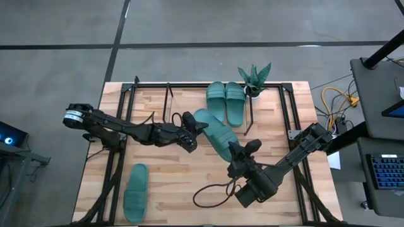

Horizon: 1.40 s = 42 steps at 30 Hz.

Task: Pick and place slides into the shelf
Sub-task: Put the green slipper on the shelf

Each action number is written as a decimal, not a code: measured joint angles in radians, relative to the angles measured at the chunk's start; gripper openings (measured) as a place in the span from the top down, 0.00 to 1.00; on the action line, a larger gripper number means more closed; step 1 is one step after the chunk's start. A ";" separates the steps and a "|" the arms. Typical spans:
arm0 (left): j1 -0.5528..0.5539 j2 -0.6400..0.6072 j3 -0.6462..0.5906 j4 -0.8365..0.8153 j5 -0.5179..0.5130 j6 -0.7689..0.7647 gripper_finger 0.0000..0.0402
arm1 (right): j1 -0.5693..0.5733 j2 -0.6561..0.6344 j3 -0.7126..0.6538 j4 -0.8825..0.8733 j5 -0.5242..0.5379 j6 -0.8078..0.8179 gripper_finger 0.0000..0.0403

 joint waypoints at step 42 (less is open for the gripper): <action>-0.004 -0.134 -0.135 0.014 0.165 -0.050 0.86 | 0.181 0.032 0.122 0.065 -0.076 -0.375 0.59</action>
